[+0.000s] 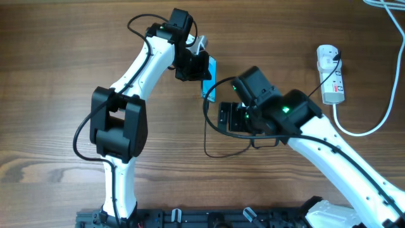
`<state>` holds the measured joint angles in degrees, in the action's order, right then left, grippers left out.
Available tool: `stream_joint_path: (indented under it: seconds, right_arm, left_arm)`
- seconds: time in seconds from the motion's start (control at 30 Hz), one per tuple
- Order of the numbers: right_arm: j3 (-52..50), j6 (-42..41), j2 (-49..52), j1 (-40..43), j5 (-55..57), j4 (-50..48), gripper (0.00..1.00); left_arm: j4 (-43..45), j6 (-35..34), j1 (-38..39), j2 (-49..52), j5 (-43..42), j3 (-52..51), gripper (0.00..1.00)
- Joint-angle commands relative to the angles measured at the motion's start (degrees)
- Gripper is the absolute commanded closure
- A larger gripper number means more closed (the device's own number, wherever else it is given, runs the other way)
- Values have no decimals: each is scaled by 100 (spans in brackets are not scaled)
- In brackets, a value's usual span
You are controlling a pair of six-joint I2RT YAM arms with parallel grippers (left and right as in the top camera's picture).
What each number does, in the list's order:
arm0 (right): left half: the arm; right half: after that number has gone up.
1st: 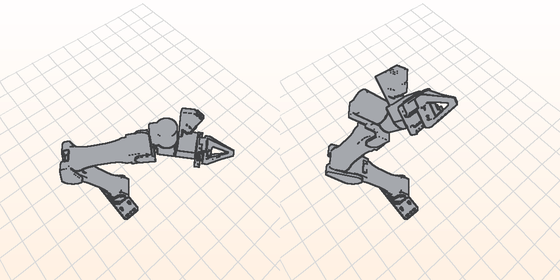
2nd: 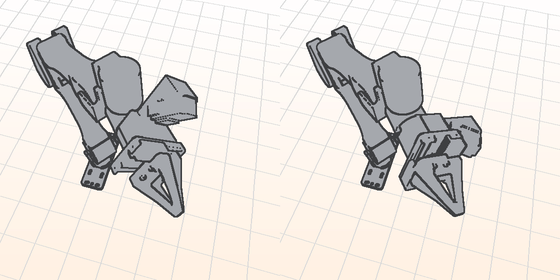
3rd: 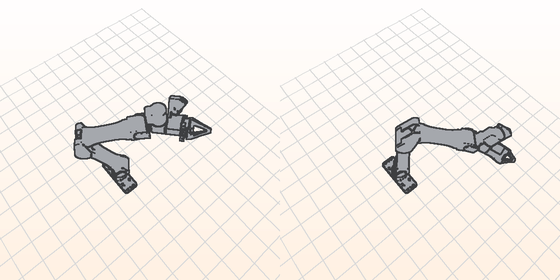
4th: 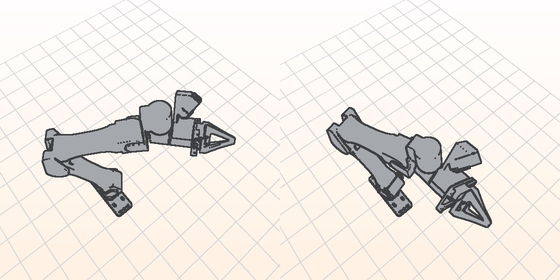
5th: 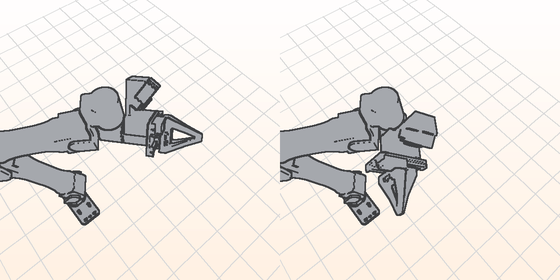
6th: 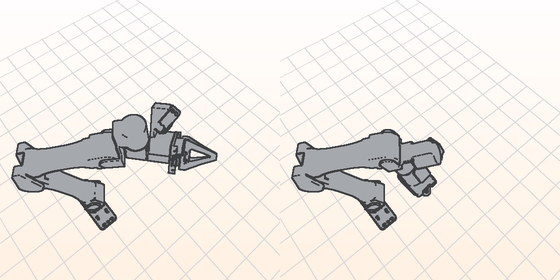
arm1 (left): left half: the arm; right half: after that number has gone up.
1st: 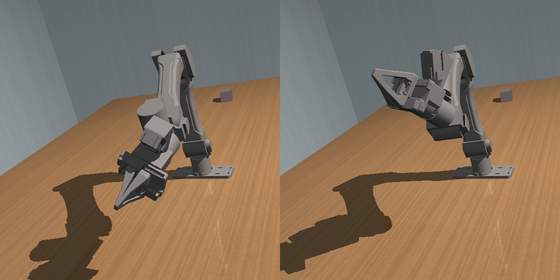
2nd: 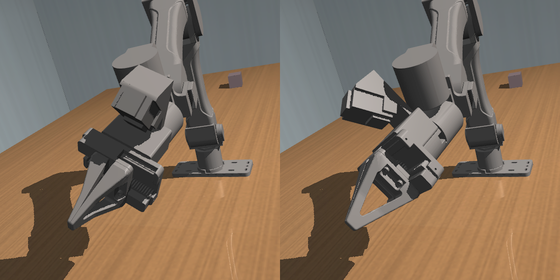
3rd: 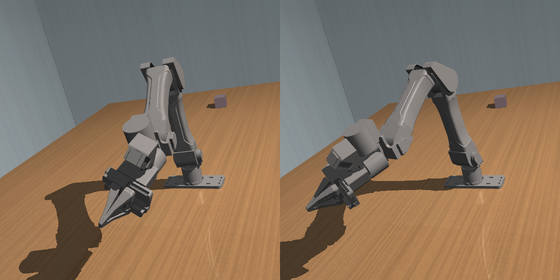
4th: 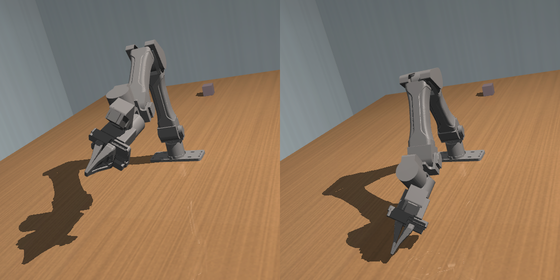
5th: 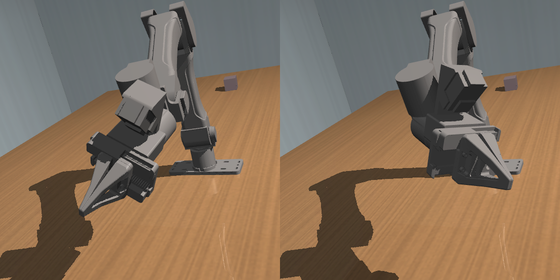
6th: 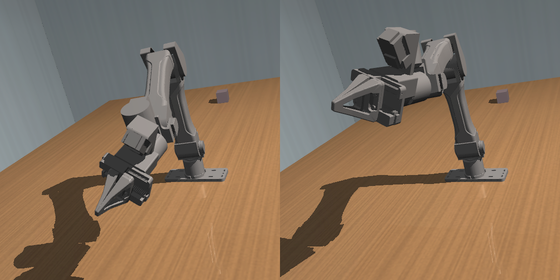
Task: Plug charger to phone and switch on socket
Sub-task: 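Lower the plugged phone onto the table with both grippers and release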
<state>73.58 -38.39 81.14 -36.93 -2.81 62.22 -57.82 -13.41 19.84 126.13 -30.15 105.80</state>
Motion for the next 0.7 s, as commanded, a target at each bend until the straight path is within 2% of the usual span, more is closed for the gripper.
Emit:
stream_joint_path:
  seconds: [0.0, 0.2, 0.6, 0.67]
  right_arm:
    - [-85, -81, 205, 26, 151, -153, 0]
    - [-85, -81, 278, 26, 149, -393, 0]
    - [-85, -120, 278, 26, 151, -398, 0]
    - [-85, -120, 278, 26, 151, -398, 0]
  left_arm:
    - [13, -308, 59, 195, 173, 15, 96]
    - [92, -374, 358, 531, 149, 15, 96]
    - [280, -378, 389, 710, 236, 15, 96]
    - [280, -378, 382, 715, 374, 15, 93]
